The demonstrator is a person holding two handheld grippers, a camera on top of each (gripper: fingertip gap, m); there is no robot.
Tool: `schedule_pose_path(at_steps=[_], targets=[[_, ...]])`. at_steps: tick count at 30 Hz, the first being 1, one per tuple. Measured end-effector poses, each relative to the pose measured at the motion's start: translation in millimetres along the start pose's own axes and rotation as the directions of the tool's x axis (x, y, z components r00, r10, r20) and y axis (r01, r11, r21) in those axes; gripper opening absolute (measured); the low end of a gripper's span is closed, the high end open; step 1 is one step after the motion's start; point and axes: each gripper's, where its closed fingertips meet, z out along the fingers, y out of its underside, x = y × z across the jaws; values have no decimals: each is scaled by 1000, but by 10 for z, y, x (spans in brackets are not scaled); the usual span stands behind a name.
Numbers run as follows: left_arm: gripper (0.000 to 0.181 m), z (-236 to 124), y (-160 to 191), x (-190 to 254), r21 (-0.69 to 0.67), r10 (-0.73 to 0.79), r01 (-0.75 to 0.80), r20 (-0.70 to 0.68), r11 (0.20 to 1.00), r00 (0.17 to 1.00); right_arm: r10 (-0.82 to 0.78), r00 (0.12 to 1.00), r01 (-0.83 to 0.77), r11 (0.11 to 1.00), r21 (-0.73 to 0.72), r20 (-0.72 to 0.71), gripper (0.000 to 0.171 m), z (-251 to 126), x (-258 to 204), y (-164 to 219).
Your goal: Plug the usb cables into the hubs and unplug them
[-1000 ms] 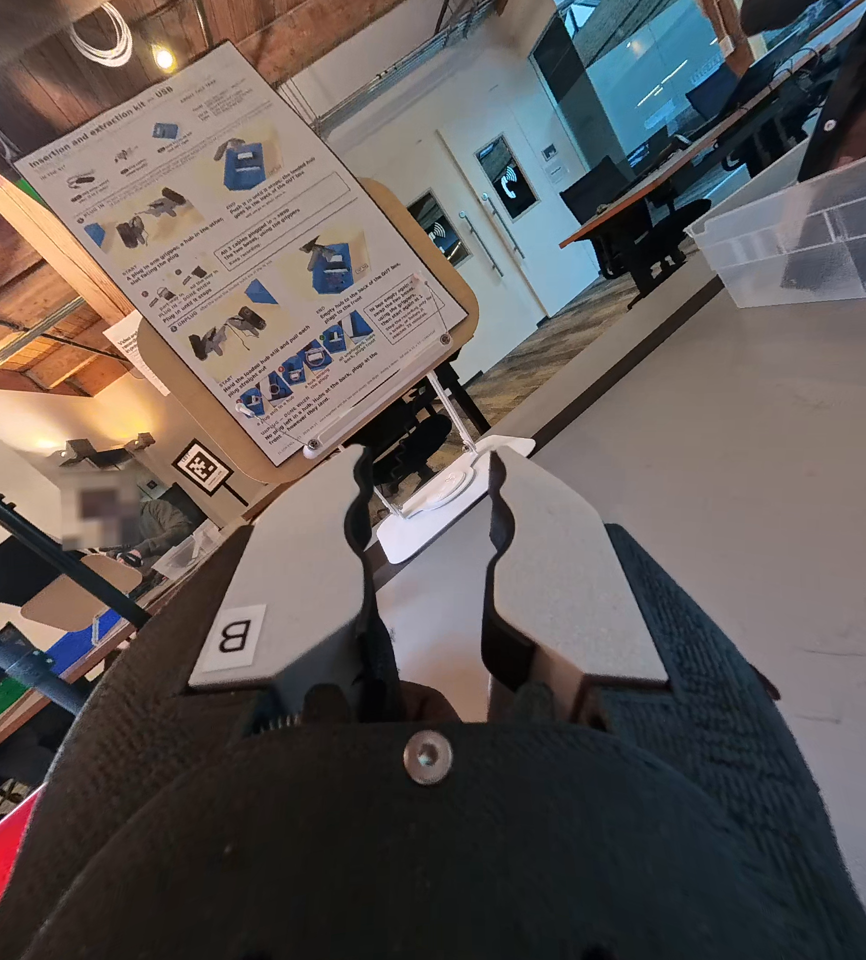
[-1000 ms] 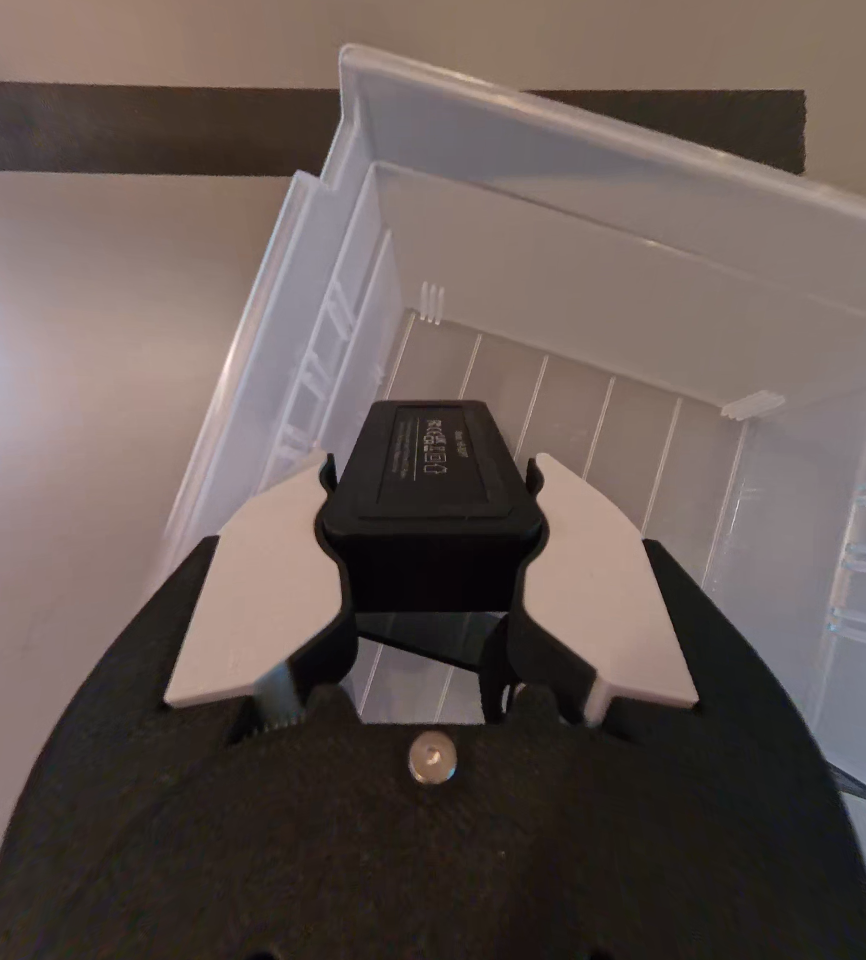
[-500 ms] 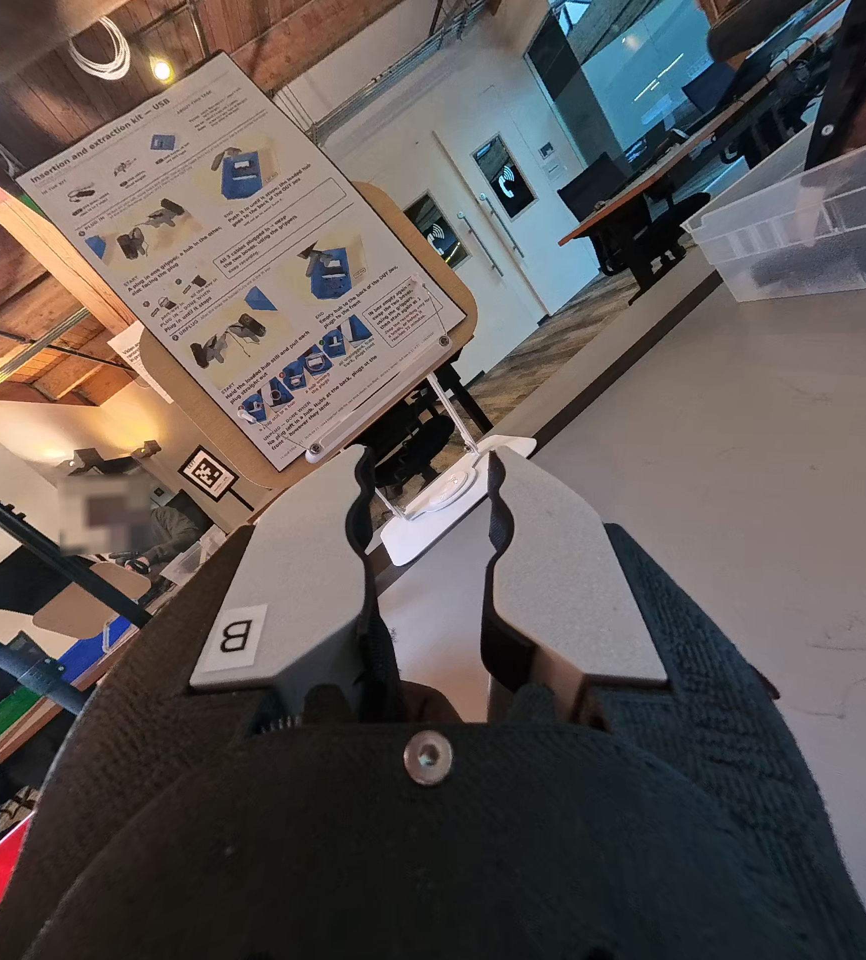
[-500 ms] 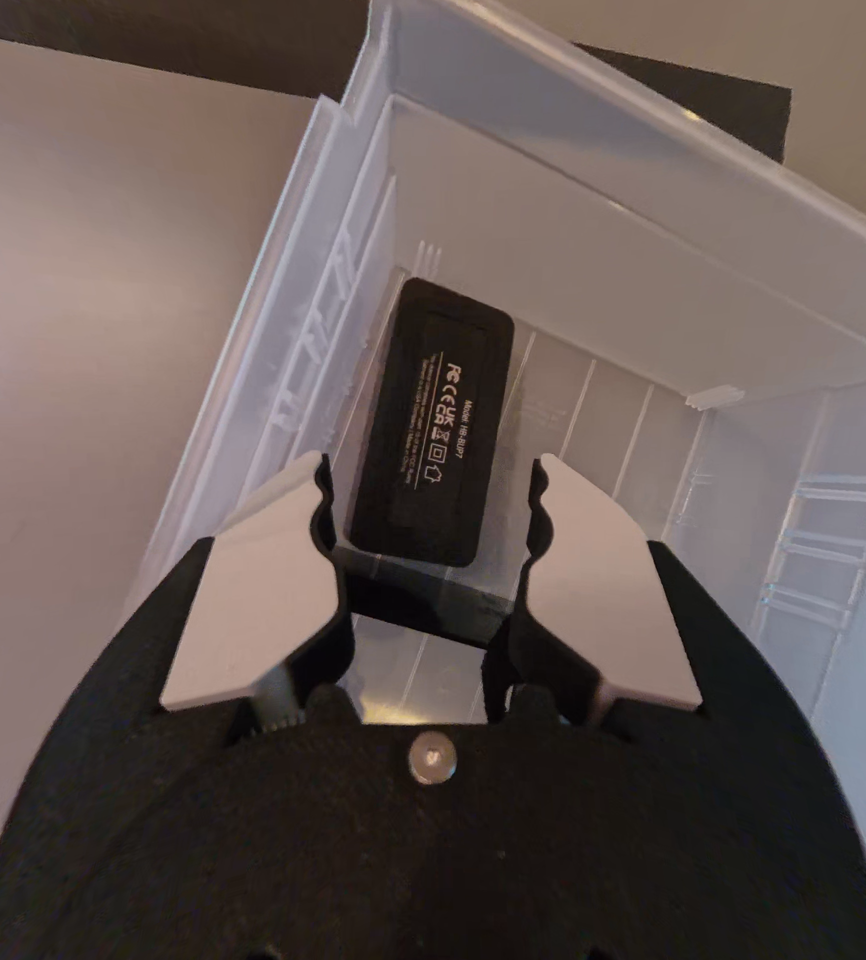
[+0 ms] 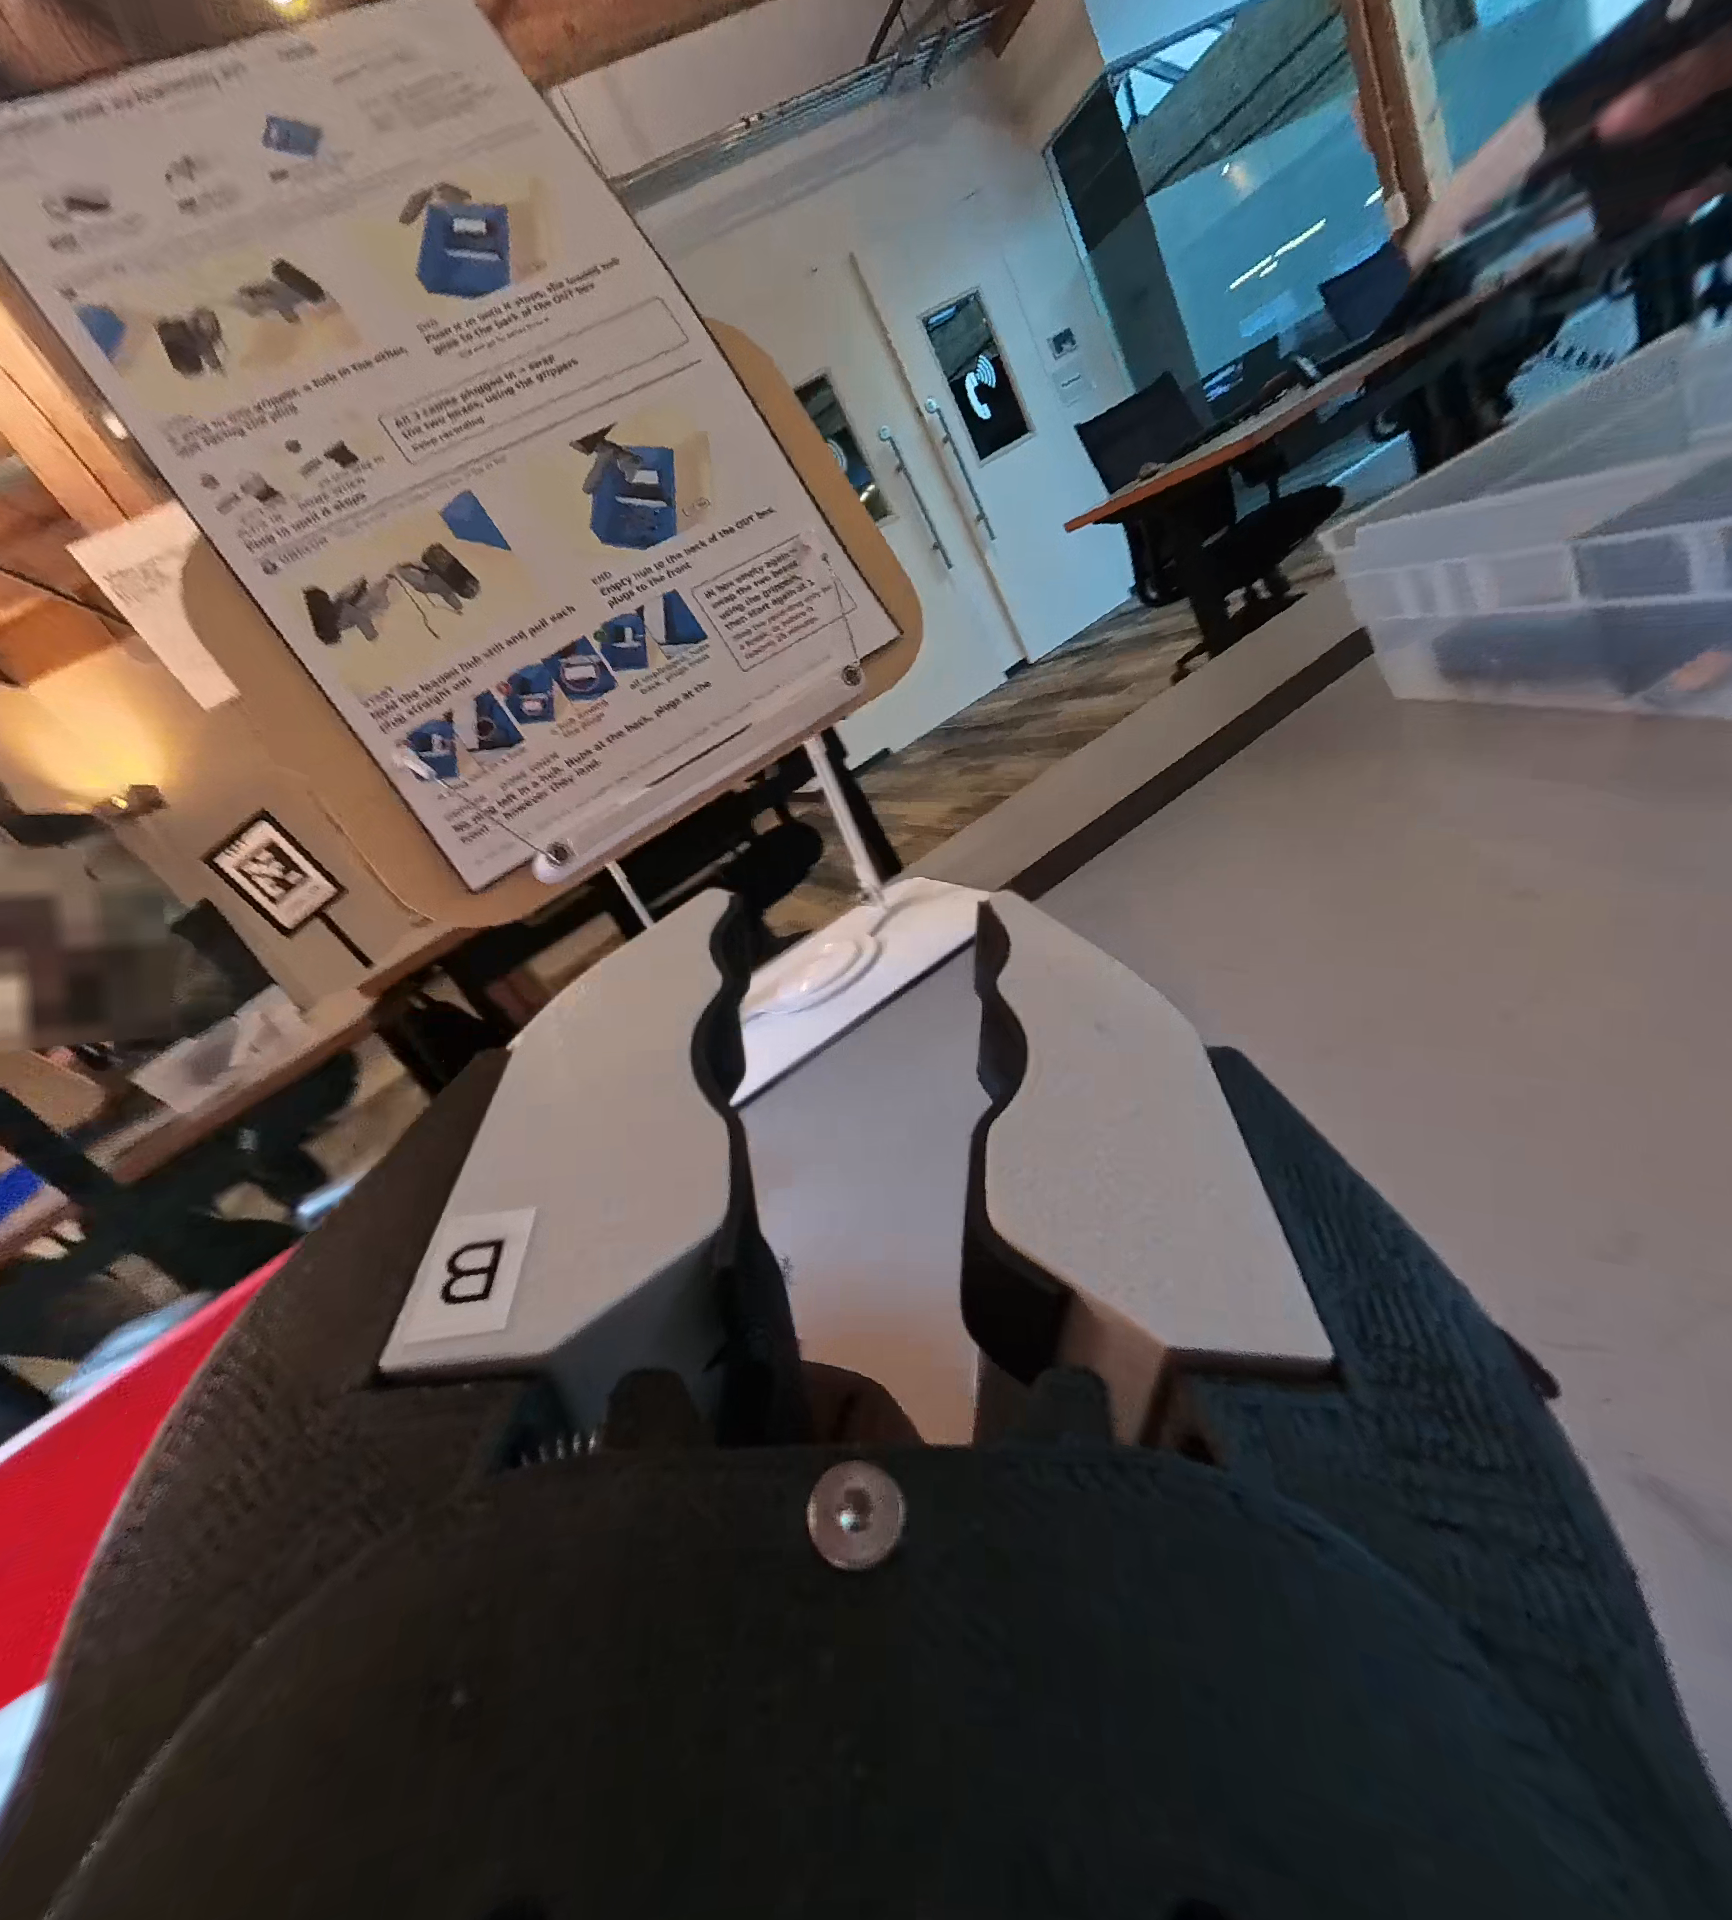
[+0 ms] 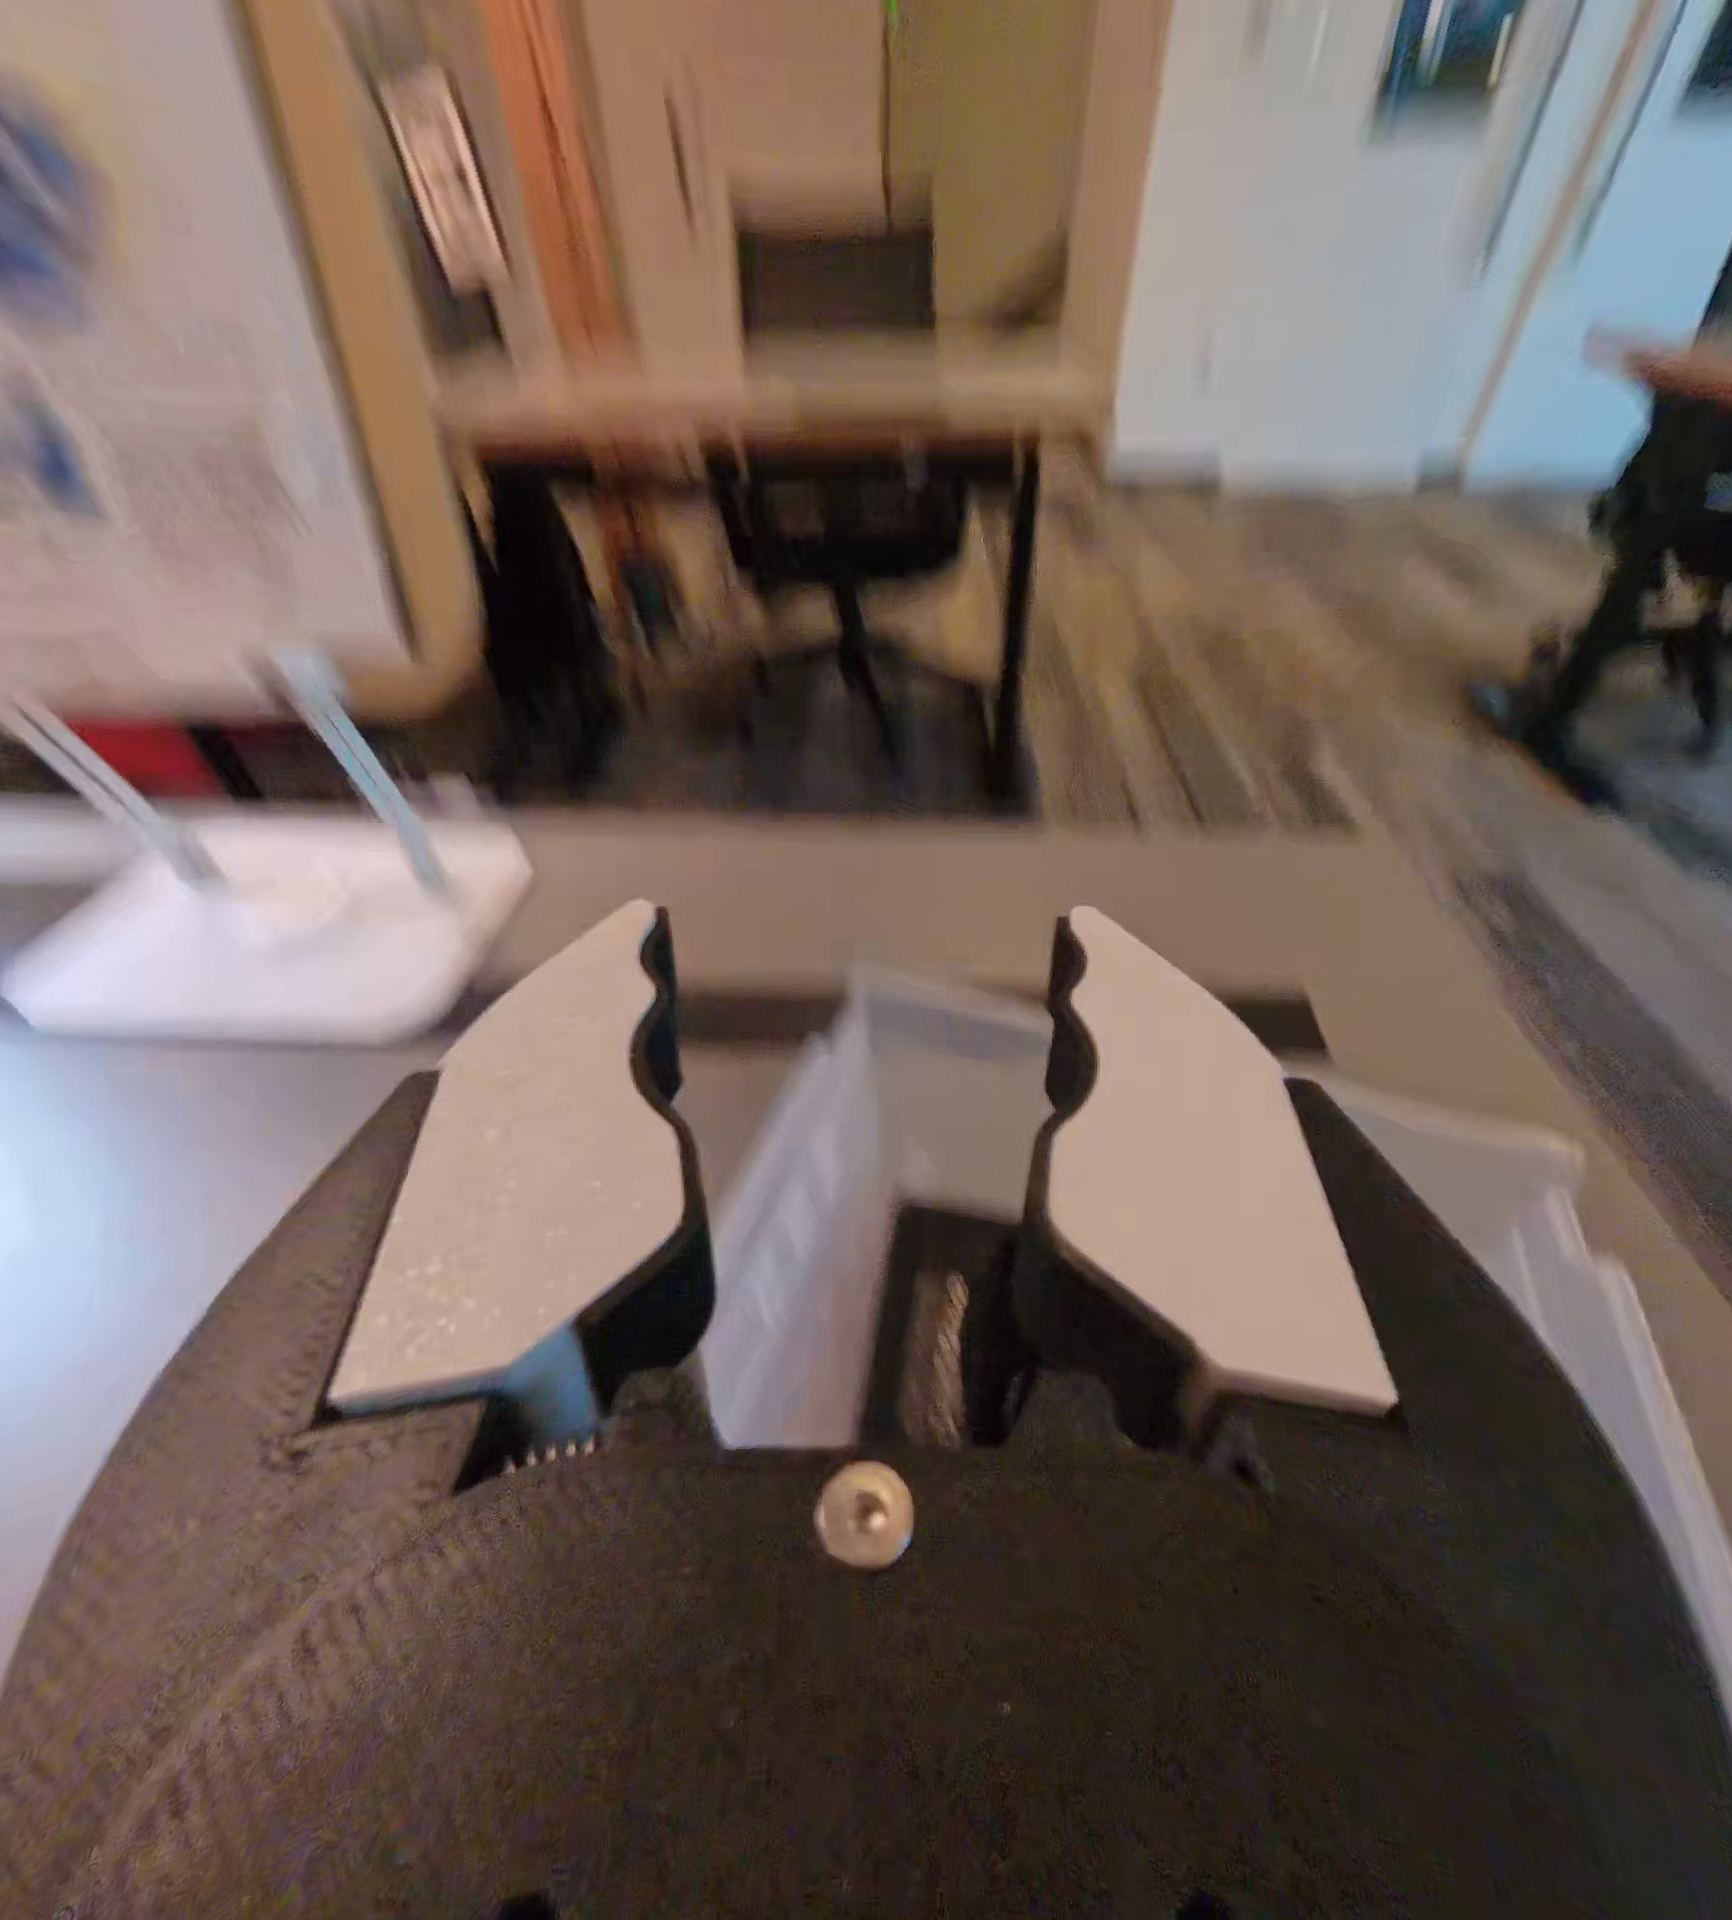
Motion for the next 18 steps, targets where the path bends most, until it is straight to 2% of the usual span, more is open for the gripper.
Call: schedule_pose_path(at_steps=[2, 4, 7, 9, 13, 16, 18], targets=[[42, 8, 18, -7, -4, -92, 92, -25, 996, 995, 79, 995, -95, 953, 286, 67, 82, -227, -67, -486], [42, 16, 38, 2, -11, -188, 188, -64, 982, 980, 153, 984, -176, 831, 528, 88, 95, -512, -24, -879], [43, 20, 45, 8, -14, -318, 318, -114, 948, 941, 243, 966, -223, 632, 742, 83, 106, -949, 95, -1229], [43, 18, 35, 4, -14, -375, 377, -137, 926, 917, 264, 962, -207, 539, 816, 70, 107, -1197, 115, -1367], [47, -2, -35, 9, -5, -404, 410, -179, 912, 897, 253, 967, -136, 399, 907, 34, 97, -1618, 26, -1555], [52, -46, -165, -7, -29, -384, 388, -234, 921, 893, 220, 975, -107, 345, 933, 30, 90, -1812, -74, -1643], [55, -111, -276, -194, -57, -358, 354, -231, 933, 905, 209, 978, -86, 329, 940, 17, 89, -1901, -90, -1676]])
